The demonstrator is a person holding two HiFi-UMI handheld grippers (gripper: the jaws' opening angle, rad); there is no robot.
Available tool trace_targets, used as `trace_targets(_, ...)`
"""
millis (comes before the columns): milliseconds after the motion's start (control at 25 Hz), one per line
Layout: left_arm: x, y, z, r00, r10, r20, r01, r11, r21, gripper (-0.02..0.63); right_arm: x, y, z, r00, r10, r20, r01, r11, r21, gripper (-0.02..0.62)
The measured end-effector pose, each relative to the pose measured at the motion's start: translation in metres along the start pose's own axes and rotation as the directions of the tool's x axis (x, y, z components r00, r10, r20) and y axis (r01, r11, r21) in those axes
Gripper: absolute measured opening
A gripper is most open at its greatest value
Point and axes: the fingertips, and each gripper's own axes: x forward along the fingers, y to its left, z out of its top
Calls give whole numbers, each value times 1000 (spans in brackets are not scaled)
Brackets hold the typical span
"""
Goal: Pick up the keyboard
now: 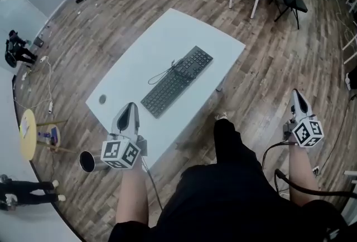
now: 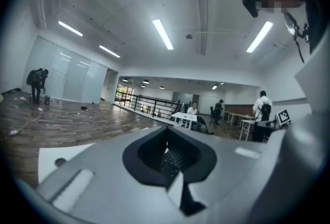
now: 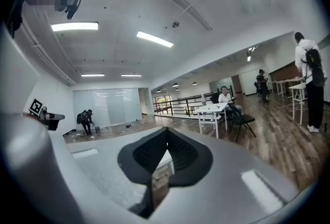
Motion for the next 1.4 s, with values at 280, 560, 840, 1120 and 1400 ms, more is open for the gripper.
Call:
trace_targets(280, 32, 43, 8, 981, 195, -13, -196, 978, -70, -2, 168, 14, 10, 978, 202, -47, -202, 979, 15, 2)
trace_targets(560, 58, 66, -3, 923, 375, -87, -384, 915, -121, -2, 335, 51, -7, 895, 408, -182, -422, 906, -41, 2)
trace_targets(840, 50, 92, -50, 854, 481, -198, -520, 802, -293, -2, 425, 139, -78, 563, 704, -433, -767, 640, 43, 2)
trace_targets(1120, -8, 90, -134, 810, 503, -302, -580, 610, -540, 15, 416, 186, -140, 239, 775, -584, -889, 417, 189, 2)
trace_targets(1400, -14, 81, -215, 830, 380, -408, -558, 556, -617, 80, 396, 194, -184, 186, 732, -655, -869, 433, 238, 3)
